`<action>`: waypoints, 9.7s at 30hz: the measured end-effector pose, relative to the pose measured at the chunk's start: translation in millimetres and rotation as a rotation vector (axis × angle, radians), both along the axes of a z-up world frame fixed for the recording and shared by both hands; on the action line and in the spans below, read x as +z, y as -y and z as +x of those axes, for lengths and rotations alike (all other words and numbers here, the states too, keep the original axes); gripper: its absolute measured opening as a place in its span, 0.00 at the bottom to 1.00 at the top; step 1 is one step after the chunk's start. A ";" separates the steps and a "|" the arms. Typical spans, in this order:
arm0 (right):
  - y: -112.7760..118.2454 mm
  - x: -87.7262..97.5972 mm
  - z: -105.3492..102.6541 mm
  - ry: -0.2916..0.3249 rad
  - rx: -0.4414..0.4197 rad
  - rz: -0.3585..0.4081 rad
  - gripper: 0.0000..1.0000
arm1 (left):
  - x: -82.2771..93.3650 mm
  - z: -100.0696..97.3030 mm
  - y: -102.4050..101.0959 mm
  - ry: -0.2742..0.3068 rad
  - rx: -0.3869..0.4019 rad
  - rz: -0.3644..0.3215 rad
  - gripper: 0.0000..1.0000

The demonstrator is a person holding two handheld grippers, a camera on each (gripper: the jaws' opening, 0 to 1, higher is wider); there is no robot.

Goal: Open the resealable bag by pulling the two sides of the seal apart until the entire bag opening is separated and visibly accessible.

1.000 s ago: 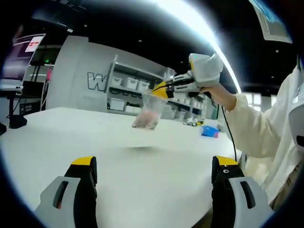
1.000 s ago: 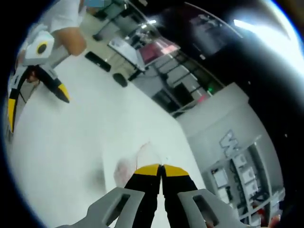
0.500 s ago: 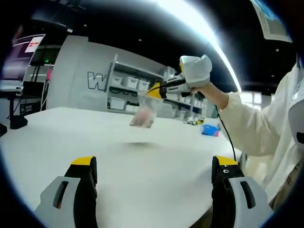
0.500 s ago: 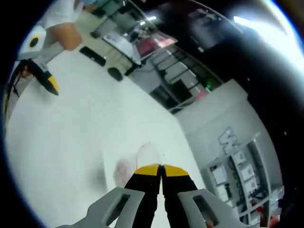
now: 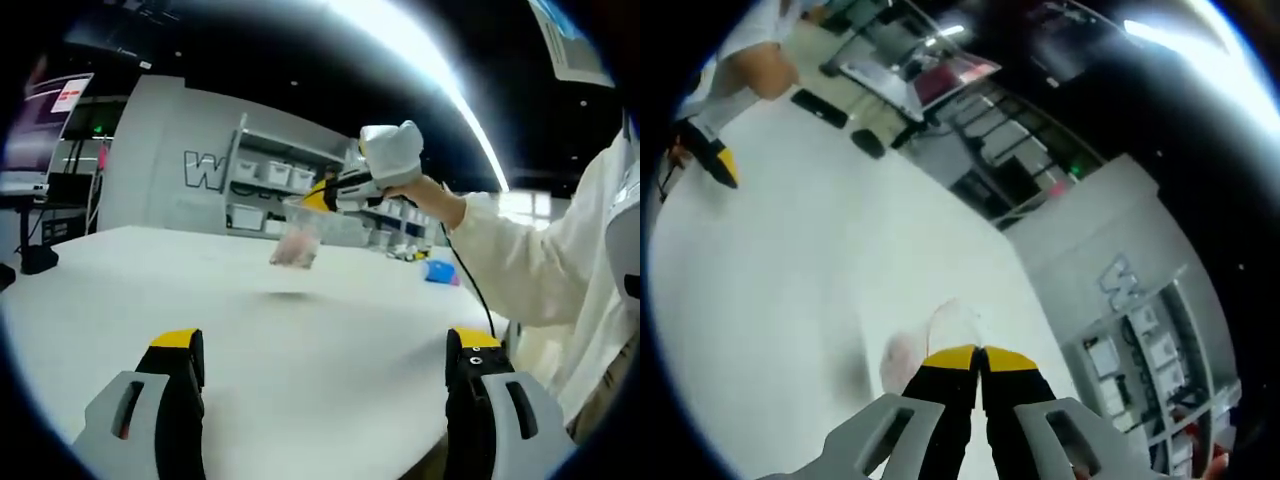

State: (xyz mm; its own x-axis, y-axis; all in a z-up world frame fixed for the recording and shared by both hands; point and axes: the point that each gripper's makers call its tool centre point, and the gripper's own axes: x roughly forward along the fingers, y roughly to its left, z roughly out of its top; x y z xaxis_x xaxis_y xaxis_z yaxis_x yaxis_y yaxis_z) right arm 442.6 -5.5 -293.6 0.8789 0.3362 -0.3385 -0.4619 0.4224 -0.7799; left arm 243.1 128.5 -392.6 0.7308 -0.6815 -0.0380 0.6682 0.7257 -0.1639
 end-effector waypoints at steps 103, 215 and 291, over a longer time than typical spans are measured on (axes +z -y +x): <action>26.9 -78.0 189.6 -0.151 -0.295 0.099 0.00 | -8.5 -2.5 -5.1 -0.023 0.029 0.029 1.00; 66.0 -17.9 26.4 -0.020 -0.120 0.609 0.86 | 0.7 -8.2 10.3 -0.006 -0.003 -0.004 1.00; 110.6 -52.4 -183.0 0.050 -0.282 0.823 0.81 | 0.9 -3.9 -2.3 0.001 0.024 -0.021 0.99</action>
